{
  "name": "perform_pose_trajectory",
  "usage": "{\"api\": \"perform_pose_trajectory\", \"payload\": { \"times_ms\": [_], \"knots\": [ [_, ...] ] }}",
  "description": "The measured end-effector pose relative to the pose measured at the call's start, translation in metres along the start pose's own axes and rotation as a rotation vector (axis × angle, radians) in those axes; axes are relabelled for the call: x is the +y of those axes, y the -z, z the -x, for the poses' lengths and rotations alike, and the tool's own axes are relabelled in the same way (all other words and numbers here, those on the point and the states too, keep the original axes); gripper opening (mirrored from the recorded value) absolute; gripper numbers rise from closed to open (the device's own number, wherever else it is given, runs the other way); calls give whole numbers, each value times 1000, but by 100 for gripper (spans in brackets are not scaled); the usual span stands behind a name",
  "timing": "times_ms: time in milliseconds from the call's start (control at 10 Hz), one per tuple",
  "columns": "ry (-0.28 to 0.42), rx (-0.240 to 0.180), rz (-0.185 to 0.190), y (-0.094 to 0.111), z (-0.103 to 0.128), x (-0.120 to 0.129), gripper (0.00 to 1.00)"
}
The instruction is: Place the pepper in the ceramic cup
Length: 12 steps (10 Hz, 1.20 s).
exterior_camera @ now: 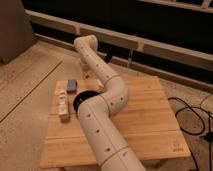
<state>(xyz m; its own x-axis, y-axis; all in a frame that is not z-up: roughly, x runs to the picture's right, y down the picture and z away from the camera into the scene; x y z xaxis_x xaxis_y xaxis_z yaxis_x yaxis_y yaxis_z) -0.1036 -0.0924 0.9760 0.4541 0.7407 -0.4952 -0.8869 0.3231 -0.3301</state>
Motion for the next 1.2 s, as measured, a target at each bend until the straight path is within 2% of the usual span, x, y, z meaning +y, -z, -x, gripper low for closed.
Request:
{"api": "perform_pose_trajectory", "payload": {
  "times_ms": [200, 400, 600, 800, 1000, 1200],
  "knots": [
    [20, 0, 24, -3, 4, 17, 0],
    [96, 4, 70, -14, 13, 61, 0],
    [165, 2, 85, -19, 22, 93, 0],
    [217, -1, 75, -22, 29, 118, 0],
    [247, -13, 36, -21, 38, 134, 0],
    [249, -33, 7, -20, 41, 143, 0]
  ]
}}
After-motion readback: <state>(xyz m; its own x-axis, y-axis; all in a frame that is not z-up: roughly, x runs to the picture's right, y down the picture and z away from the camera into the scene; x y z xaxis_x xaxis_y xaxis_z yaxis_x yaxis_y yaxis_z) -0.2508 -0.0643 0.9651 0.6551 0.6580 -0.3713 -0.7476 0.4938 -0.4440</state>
